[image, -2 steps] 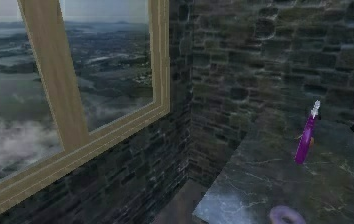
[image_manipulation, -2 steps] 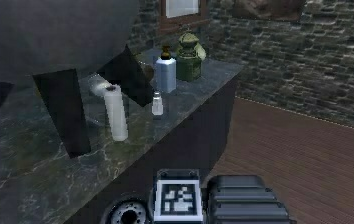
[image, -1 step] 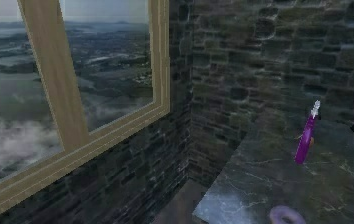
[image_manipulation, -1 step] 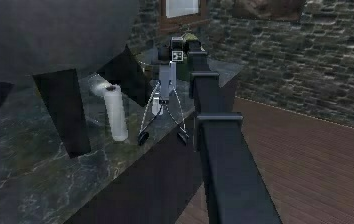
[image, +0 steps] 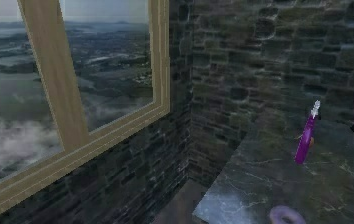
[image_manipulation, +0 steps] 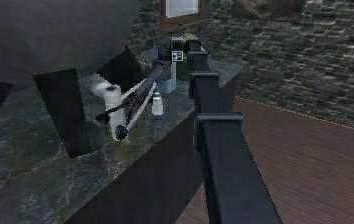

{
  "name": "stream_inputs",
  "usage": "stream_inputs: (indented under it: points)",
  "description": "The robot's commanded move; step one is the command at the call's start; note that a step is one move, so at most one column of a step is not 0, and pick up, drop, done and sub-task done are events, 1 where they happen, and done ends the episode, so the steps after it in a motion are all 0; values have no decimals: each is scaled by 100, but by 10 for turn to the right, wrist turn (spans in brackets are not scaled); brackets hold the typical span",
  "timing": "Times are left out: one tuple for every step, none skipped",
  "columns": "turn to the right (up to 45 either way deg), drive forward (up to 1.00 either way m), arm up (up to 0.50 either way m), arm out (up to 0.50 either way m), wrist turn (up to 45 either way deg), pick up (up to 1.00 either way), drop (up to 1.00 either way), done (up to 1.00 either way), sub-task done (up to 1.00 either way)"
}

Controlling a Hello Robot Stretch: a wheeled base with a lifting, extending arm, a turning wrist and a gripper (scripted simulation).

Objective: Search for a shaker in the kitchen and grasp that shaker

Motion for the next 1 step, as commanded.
stream_inputs:
  points:
    - [0,0,0,0,450,0,0,0,0]
